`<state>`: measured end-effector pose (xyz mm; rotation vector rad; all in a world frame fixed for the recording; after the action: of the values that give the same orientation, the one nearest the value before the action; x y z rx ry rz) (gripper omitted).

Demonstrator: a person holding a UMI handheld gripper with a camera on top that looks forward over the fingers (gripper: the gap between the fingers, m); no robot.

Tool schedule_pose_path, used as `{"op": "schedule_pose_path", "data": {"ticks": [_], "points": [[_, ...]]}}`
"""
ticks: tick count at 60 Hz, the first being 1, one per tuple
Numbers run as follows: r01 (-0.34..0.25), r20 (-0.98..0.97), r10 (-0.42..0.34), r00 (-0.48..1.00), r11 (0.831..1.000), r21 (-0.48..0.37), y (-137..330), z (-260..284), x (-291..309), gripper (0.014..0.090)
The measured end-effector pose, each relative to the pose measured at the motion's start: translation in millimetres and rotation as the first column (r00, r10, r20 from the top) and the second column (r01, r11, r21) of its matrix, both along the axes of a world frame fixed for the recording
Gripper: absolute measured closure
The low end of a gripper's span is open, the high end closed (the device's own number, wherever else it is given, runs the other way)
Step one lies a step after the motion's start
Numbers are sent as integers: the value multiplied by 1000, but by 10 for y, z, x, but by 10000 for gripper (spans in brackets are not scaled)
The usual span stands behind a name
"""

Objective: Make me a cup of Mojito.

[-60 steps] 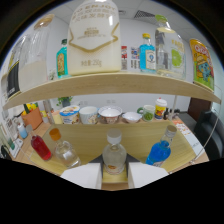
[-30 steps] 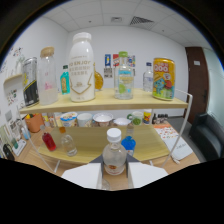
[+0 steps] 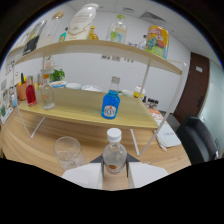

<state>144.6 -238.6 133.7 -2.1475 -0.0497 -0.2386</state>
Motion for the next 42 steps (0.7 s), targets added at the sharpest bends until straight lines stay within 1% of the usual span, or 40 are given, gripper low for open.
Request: {"op": "schedule_pose_path", "data": {"ticks": [6,11,17,20,26,32,35,42], "points": [[-65,249,65,966,998,-8,85,119,65,711],[-124,505,124,854,992,-34,166,274,110,711],[-194,731,194,654,977,-86,244,441,65,711],[-231,819,226,528,966,-118,281,518,23,712],[-271,927,266,263,943,-194,338,616,-48,710],[-267,952,307,9,918,-294,367,641,-121,710],[-264,945,314,-95,907,-328,391,650,-149,710],[-222,899,346,-269,886,-408,382,679,-175,712]]}}
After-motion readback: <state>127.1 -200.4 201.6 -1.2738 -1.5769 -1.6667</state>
